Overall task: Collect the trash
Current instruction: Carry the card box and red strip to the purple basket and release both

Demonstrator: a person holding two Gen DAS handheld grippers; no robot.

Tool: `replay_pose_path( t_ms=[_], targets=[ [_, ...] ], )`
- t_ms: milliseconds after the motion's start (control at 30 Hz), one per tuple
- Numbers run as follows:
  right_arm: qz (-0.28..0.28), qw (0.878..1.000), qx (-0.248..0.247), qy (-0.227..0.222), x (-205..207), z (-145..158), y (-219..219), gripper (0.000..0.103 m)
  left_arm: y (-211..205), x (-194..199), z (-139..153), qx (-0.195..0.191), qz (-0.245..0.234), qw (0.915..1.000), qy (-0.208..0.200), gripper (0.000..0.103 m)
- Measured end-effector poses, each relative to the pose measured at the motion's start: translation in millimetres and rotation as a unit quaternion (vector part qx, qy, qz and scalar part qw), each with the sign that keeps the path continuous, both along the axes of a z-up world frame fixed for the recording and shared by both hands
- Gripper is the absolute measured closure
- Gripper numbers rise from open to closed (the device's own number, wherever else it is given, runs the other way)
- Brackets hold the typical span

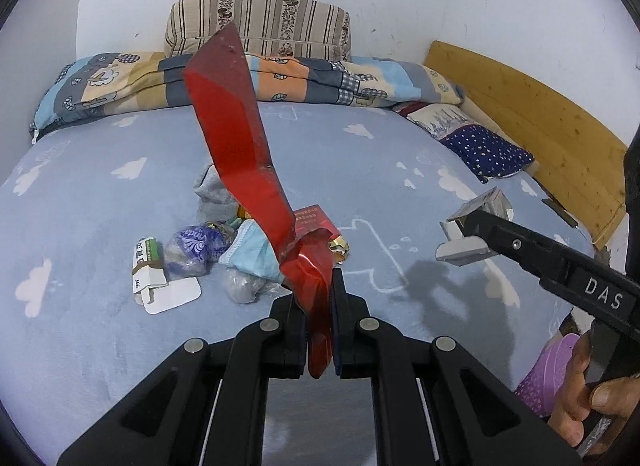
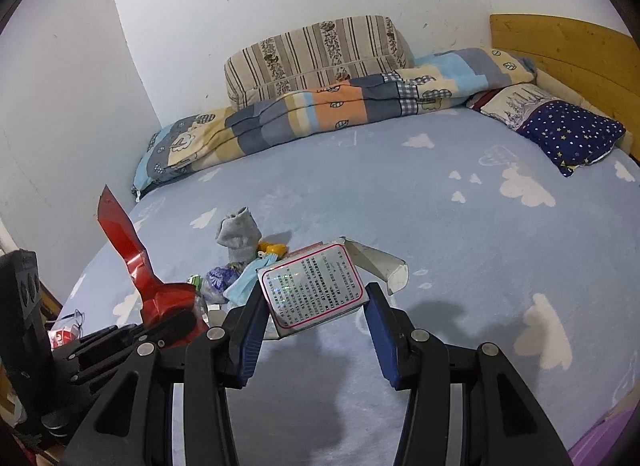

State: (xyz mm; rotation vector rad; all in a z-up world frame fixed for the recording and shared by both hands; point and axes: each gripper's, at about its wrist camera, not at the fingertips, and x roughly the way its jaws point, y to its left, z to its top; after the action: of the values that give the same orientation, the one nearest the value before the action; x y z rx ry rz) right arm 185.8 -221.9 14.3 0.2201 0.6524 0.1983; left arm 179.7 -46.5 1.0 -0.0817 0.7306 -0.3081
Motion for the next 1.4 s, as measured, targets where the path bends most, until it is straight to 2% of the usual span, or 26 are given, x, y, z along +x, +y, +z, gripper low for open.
replay_pose_path(
  t_ms=[467,600,767,833,933,1033,1200,1267,1400],
  targets=[
    [-0.001,1.000,0.002,0.006,0,-2,2,0.052,-5,2,-2,0.005,-0.008,0.9999,0.005,0.094],
    [-0.005,1.000,0.018,0.008,-1,-1,-3,0.052,-9,1,0,-0.009,-0.019,0.9998,0.007,0.094],
    [-0.024,0.998,0.050,-0.005,-25,11,-30,0.052,-29,-10,8,-0.031,-0.077,0.9965,0.007,0.094],
    [-0.034,0.997,0.068,-0.007,-40,15,-46,0.052,-45,-19,13,-0.026,-0.108,0.9938,0.001,0.094],
    [-0.049,0.995,0.090,-0.010,-72,20,-77,0.052,-75,-36,21,-0.026,-0.164,0.9862,-0.003,0.094],
    [-0.079,0.993,0.087,-0.013,-110,25,-113,0.052,-112,-56,30,-0.035,-0.231,0.9722,0.001,0.094],
    [-0.170,0.981,0.092,-0.001,-178,22,-192,0.052,-189,-97,43,-0.036,-0.344,0.9380,0.023,0.094],
    [-0.204,0.975,0.090,0.009,-202,17,-217,0.052,-224,-114,43,-0.028,-0.386,0.9213,0.042,0.094],
    [-0.264,0.959,0.093,0.036,-248,1,-261,0.052,-279,-137,37,-0.017,-0.441,0.8938,0.079,0.094]
  ],
)
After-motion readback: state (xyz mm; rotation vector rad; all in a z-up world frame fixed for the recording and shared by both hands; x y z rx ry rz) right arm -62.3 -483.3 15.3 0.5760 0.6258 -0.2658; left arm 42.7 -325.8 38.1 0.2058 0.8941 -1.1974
